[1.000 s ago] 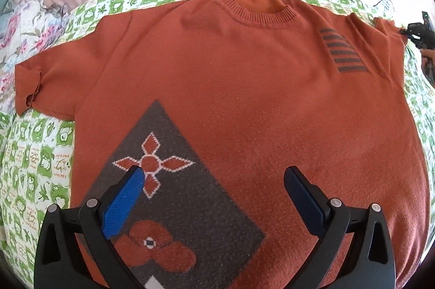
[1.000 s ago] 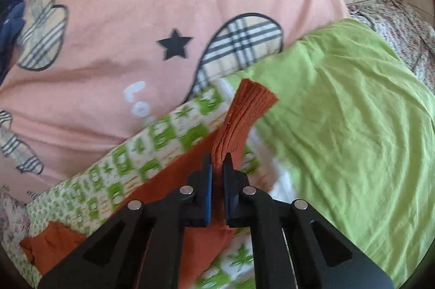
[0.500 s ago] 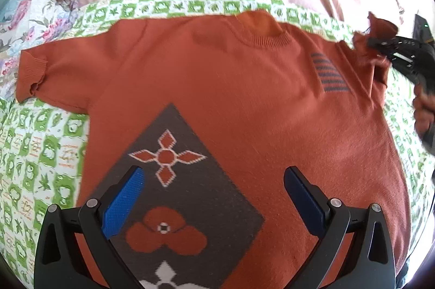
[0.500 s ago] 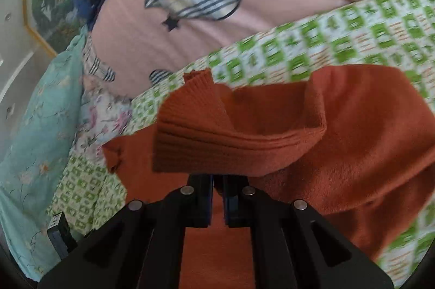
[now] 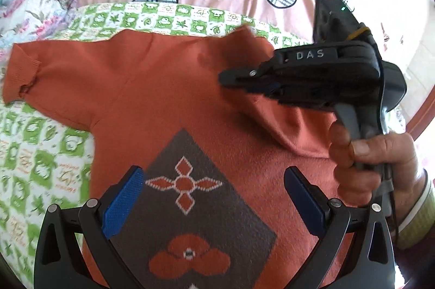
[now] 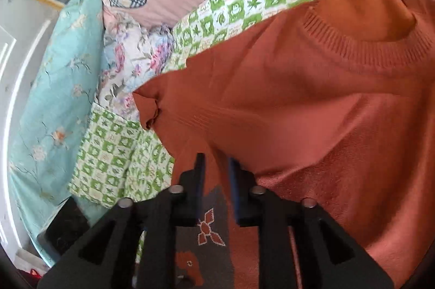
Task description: Fold small clothes
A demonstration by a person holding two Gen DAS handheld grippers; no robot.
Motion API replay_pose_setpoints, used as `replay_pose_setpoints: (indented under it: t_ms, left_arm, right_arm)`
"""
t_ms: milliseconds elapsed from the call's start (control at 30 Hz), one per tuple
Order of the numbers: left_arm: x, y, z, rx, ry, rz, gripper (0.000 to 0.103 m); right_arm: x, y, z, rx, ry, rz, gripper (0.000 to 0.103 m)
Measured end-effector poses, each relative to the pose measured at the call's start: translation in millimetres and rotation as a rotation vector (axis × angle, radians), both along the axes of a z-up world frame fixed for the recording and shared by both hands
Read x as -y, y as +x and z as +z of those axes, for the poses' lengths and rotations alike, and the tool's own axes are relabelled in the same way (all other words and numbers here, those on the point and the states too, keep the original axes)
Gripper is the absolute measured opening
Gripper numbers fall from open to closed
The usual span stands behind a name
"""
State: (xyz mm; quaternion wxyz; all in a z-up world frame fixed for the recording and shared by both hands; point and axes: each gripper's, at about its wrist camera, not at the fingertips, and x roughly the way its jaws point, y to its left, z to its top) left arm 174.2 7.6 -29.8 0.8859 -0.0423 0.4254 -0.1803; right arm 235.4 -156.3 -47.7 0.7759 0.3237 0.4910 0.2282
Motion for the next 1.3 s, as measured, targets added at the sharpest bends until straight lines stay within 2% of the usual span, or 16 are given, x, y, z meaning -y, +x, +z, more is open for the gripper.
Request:
replay_pose_setpoints:
  t_ms: [33, 100, 333, 433, 467, 533, 567, 733, 900, 1000, 1100, 1167, 1200, 1233, 1267, 1300]
  left_arm:
    - [0.9, 5.6, -2.8, -0.008, -0.008, -0.002, 0.103]
    - [2.3, 21.1, -9.0, -0.028, -0.029, -0.002, 0.103]
    - [14.5, 90.2, -30.3, -0.104, -0.095, 0.022, 0.102]
    - [0.8, 113.9, -40.1, -0.131, -0.198, 0.071, 0.097]
    - [-1.7, 117.3, -40.0, -0.117, -0.219, 0.079, 0.085]
    - [-1.1, 124.3, -40.2, -0.099, -0.243, 0.062, 0.039]
    - [1.2, 124.4, -39.9, -0.108, -0.245, 0.048, 0.005]
    - [-12.4, 78.2, 8.6, 0.09, -0.205, 0.058, 0.006]
    - [-28.7, 86.5, -22.2, -0.016, -0.148, 0.08, 0.008]
    - [-29.8, 91.8, -36.2, -0.08, -0.194, 0.069, 0.026]
    - [-22.7, 92.4, -37.2, -0.065, -0.162, 0.054, 0.034]
    - [-18.8, 92.3, -37.0, -0.057, -0.144, 0.045, 0.032]
    - [-19.0, 91.5, -36.5, -0.051, -0.136, 0.042, 0.031]
    - [-15.6, 90.7, -34.6, -0.038, -0.125, 0.037, 0.028]
    - [-13.1, 91.0, -32.2, -0.025, -0.118, 0.031, 0.012]
    - [-10.8, 90.6, -28.5, -0.007, -0.111, 0.021, 0.006]
  right_arm:
    - [3.5, -3.8, 2.6, 0.01, -0.002, -0.01, 0.039]
    - [19.3, -16.8, 12.0, 0.03, -0.005, -0.048, 0.047]
    - [83.4, -88.7, 46.3, 0.081, -0.078, -0.213, 0.047]
    - [104.0, -121.5, 54.5, 0.088, -0.125, -0.288, 0.047]
    - [111.1, -130.6, 56.9, 0.09, -0.153, -0.32, 0.047]
    - [125.1, -143.6, 60.2, 0.097, -0.196, -0.373, 0.047]
    - [136.3, -150.0, 62.8, 0.098, -0.226, -0.409, 0.047]
    - [185.6, -144.9, 61.9, 0.032, -0.431, -0.469, 0.047]
    - [213.4, -94.0, 33.4, -0.057, -0.509, -0.399, 0.05]
    - [216.6, -64.6, 19.7, -0.079, -0.54, -0.36, 0.056]
    - [217.2, -40.3, 11.2, -0.078, -0.567, -0.336, 0.057]
    - [216.5, -31.8, 9.9, -0.059, -0.603, -0.318, 0.022]
    - [218.2, -33.9, 13.7, -0.043, -0.607, -0.321, 0.012]
    - [226.4, -41.7, 23.0, -0.004, -0.584, -0.367, 0.012]
    - [236.5, -49.9, 29.5, 0.023, -0.55, -0.418, 0.012]
    - [247.7, -58.6, 32.9, 0.039, -0.505, -0.466, 0.012]
